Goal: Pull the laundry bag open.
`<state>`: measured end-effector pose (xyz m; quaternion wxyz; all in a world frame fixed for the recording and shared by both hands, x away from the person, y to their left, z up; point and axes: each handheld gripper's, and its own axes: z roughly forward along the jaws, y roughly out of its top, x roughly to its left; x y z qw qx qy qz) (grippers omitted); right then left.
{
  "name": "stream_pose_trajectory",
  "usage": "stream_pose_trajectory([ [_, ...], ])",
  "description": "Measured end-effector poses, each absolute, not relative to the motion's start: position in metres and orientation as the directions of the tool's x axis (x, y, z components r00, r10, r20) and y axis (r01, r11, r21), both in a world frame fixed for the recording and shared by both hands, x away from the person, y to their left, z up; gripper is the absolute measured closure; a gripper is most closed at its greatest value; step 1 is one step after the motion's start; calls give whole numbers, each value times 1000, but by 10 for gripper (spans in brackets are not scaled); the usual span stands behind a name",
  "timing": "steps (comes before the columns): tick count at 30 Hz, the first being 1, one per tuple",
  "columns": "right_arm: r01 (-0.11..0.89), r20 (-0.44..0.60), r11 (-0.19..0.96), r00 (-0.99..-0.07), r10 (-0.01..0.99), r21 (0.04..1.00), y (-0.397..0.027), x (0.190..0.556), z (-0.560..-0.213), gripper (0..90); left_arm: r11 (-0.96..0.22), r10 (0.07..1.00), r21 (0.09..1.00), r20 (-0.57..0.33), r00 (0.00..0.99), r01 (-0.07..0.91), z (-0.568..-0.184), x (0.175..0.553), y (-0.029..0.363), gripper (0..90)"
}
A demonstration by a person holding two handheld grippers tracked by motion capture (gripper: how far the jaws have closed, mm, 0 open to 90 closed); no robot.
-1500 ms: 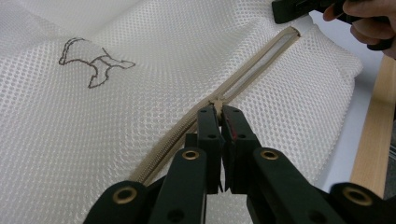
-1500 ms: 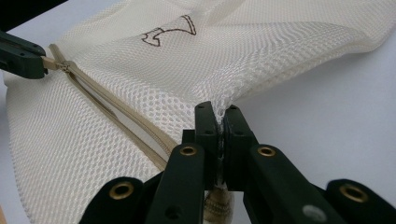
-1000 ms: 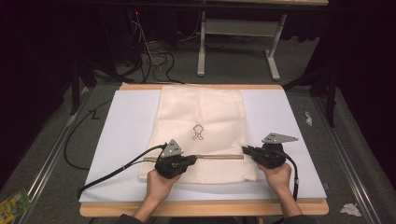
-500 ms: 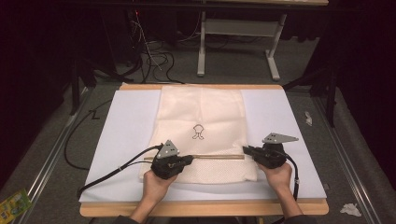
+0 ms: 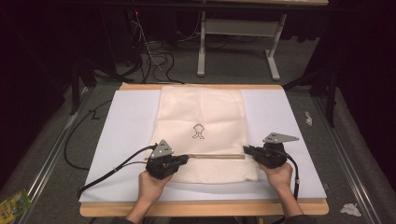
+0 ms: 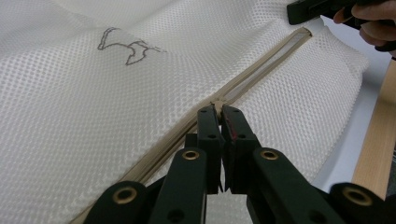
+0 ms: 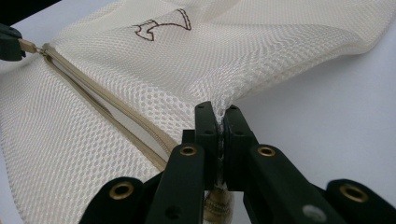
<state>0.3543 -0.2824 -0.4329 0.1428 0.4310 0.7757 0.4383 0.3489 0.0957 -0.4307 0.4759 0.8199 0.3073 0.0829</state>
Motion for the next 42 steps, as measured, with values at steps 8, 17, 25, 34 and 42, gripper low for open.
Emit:
stream_pose_trajectory([
  [8, 545, 157, 244, -587, 794, 802, -282, 354, -433, 883, -346, 592, 833, -164, 789, 433, -431, 350, 103, 872],
  [17, 543, 154, 246, -587, 795, 803, -283, 354, -433, 884, -335, 598, 834, -172, 782, 439, -431, 350, 108, 873],
  [25, 544, 158, 242, -587, 794, 803, -284, 355, -434, 883, -318, 616, 839, -171, 769, 442, -430, 349, 119, 873],
  [34, 554, 167, 235, -580, 797, 799, -284, 355, -434, 883, -304, 621, 841, -181, 763, 447, -430, 350, 124, 873],
  [42, 556, 164, 232, -571, 804, 798, -286, 354, -435, 883, -296, 630, 842, -182, 755, 451, -430, 349, 132, 873],
])
